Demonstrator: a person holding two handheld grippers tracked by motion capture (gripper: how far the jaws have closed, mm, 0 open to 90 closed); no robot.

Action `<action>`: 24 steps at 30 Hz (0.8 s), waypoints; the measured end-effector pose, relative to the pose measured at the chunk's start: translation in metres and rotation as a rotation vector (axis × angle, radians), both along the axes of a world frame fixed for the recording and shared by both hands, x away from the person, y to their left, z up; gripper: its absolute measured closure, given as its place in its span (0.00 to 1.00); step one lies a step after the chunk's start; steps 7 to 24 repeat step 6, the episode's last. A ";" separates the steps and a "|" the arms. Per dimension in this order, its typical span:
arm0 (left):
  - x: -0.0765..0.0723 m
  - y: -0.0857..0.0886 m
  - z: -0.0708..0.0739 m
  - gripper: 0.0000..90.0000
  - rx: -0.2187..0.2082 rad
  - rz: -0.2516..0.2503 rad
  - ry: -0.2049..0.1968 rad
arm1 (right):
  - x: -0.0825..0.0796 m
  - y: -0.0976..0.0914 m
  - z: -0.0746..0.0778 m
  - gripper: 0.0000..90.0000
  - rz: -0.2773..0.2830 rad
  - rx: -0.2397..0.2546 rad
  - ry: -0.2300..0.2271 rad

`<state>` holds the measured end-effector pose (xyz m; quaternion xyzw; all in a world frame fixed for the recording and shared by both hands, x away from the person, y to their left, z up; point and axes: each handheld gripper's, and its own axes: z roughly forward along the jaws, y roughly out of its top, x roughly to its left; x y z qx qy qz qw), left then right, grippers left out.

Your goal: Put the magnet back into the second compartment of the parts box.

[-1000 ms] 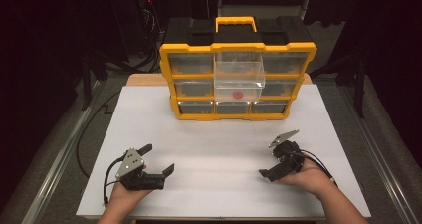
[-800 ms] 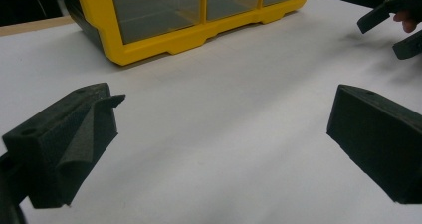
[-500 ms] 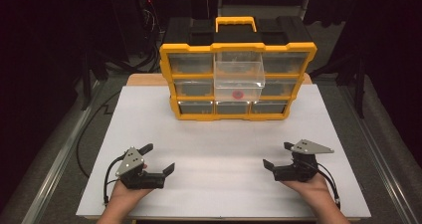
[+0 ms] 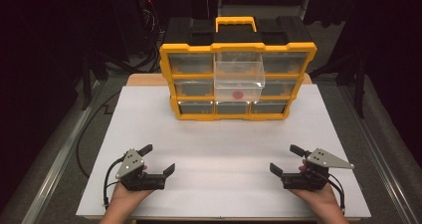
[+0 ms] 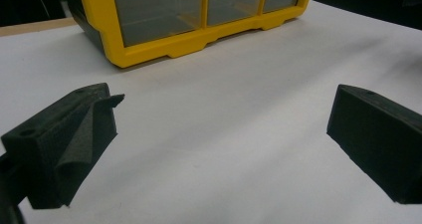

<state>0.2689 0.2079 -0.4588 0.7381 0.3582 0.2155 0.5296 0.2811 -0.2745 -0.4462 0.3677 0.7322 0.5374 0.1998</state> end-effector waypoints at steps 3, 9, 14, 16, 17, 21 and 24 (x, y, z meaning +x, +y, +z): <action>-0.002 0.000 0.001 0.00 0.008 -0.006 -0.007 | -0.001 0.003 -0.002 0.00 0.011 -0.037 0.003; -0.002 0.000 0.000 0.00 0.026 -0.006 -0.001 | 0.000 0.002 -0.001 0.00 -0.003 -0.027 -0.001; -0.002 0.000 0.000 0.00 0.026 -0.006 -0.001 | 0.000 0.002 -0.001 0.00 -0.003 -0.027 -0.001; -0.002 0.000 0.000 0.00 0.026 -0.006 -0.001 | 0.000 0.002 -0.001 0.00 -0.003 -0.027 -0.001; -0.002 0.000 0.000 0.00 0.026 -0.006 -0.001 | 0.000 0.002 -0.001 0.00 -0.003 -0.027 -0.001; -0.002 0.000 0.000 0.00 0.026 -0.006 -0.001 | 0.000 0.002 -0.001 0.00 -0.003 -0.027 -0.001; -0.002 0.000 0.000 0.00 0.026 -0.006 -0.001 | 0.000 0.002 -0.001 0.00 -0.003 -0.027 -0.001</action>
